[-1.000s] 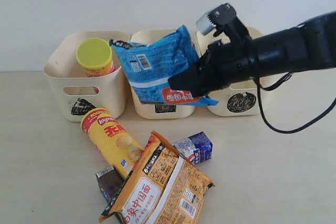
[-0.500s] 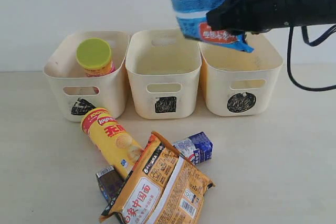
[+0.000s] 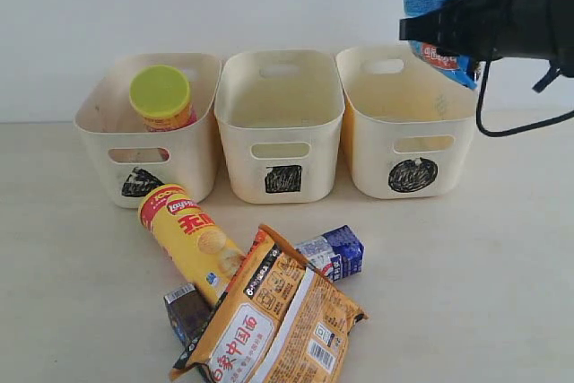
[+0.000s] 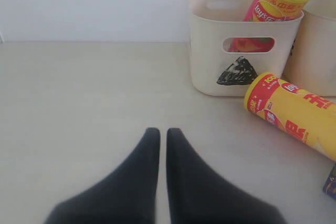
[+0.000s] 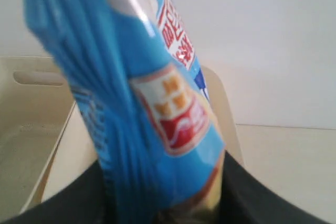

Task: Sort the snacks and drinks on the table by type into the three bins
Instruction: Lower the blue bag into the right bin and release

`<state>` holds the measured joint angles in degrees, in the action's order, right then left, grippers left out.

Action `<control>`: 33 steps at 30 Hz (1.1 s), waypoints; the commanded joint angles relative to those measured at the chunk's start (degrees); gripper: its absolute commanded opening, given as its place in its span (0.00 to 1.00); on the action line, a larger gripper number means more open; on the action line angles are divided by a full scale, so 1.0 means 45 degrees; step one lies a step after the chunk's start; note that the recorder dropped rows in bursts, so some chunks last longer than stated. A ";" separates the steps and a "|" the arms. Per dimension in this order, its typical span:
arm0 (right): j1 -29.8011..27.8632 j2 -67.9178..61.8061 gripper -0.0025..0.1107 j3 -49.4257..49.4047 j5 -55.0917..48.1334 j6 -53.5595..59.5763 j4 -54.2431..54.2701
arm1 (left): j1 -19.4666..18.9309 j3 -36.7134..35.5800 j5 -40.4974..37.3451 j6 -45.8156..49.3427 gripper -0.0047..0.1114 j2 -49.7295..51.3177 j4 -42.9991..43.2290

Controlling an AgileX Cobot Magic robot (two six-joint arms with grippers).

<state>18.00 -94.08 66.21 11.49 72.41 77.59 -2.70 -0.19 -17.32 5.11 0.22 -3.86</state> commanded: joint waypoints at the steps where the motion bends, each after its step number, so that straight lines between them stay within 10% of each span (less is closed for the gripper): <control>1: -0.0061 -0.1419 0.02 0.1297 0.0312 -0.0076 -0.0113 | -0.0029 0.0043 0.0184 -0.0128 0.07 -0.0048 -0.0037; 14: -0.0082 -0.5405 0.03 0.3848 0.1578 -0.0076 -0.0312 | -0.0029 0.0043 0.0184 -0.0128 0.07 -0.0048 -0.0037; 20: -0.0082 -0.5584 0.58 0.3973 0.1635 0.0019 -0.0312 | -0.0029 0.0043 0.0184 -0.0128 0.07 -0.0048 -0.0037; 22: -0.0082 -0.5421 0.62 0.3973 0.1664 0.0311 -0.0211 | -0.0029 0.0043 0.0184 -0.0128 0.07 -0.0048 -0.0037; 26: -0.0082 -0.4383 0.57 0.3973 0.1589 0.2855 0.1922 | -0.0029 0.0043 0.0184 -0.0128 0.07 -0.0048 -0.0037; 33: 0.0198 -0.2537 0.08 0.3420 0.2406 0.8173 0.4967 | -0.0029 0.0043 0.0184 -0.0128 0.07 -0.0048 -0.0037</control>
<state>18.06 -108.85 83.22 19.23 103.20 97.45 -2.70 -0.19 -17.32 5.11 0.22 -3.86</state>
